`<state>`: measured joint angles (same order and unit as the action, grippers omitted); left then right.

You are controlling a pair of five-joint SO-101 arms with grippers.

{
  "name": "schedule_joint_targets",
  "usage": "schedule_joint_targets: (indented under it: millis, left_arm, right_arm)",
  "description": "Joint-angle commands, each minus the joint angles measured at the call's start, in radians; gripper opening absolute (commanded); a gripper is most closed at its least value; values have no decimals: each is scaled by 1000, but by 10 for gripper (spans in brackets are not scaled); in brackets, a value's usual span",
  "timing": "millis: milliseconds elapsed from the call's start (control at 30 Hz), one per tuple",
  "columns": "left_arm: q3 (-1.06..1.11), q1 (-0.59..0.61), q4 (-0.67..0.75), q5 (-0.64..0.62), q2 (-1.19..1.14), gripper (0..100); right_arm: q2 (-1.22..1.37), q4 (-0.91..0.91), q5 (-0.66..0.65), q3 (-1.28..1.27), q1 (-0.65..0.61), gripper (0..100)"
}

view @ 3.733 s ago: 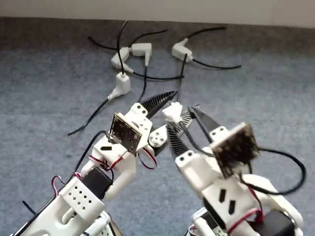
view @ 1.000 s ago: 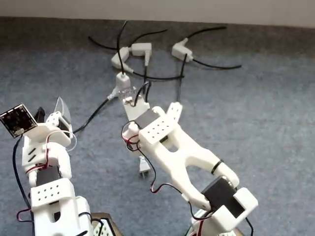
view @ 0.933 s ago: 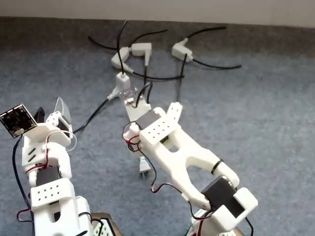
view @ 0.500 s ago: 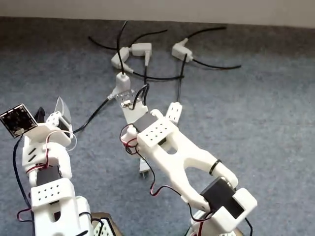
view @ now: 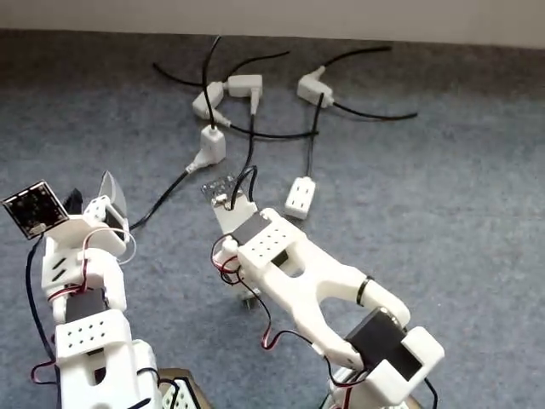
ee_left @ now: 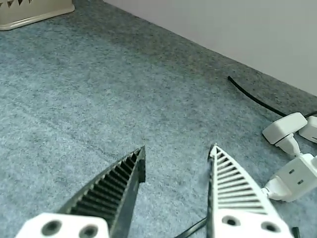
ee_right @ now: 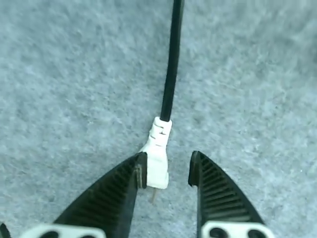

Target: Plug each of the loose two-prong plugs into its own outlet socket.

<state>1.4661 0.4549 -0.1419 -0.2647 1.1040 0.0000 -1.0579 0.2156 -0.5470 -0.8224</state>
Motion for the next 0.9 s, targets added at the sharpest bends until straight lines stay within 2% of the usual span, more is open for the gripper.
schedule_joint_targets:
  millis: [0, 467, 667, 800, 867]
  left_arm:
    - [-7, -27, 28, -5, 5, 206]
    - [-7, -27, 28, -5, 5, 206]
    - [-5, -27, 28, -5, 5, 206]
    - [-5, -27, 28, -5, 5, 206]
    - [-5, -27, 28, -5, 5, 206]
  right_arm:
    - [-8, 24, 9, -1, -25, 145]
    - [2, 36, 5, -4, -74, 145]
    - [142, 56, 3, 18, -70, 145]
    - [217, -7, 5, 102, -61, 143]
    - [231, -30, 6, 127, -45, 106]
